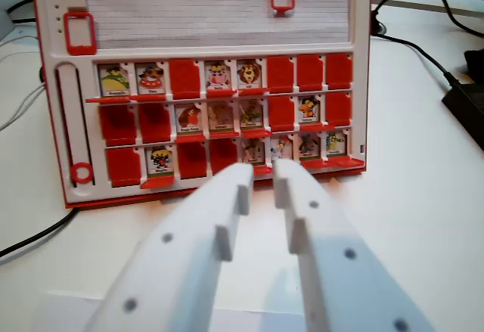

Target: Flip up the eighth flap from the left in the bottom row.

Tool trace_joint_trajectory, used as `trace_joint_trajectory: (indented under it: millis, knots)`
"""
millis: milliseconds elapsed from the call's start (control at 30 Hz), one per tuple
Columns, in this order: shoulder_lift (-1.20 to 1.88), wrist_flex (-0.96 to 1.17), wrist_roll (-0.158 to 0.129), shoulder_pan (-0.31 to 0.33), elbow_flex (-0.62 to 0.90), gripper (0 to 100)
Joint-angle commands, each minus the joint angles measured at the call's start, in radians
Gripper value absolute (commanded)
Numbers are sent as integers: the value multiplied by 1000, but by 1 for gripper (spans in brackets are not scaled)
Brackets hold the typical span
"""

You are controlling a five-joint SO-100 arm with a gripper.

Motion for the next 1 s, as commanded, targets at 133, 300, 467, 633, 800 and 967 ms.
trace_joint_trajectory:
  millis: [133,300,467,633,800,967]
  knots:
    - [-57,-77,-5,58,-9,3]
    - [-186,-183,6,75,-34,3]
    - [-364,-337,5,126,-54,3]
    - [-491,-451,8,192,-31,3]
    - [-600,-586,-18,308,43,3]
    - [-692,-716,-55,436,112,3]
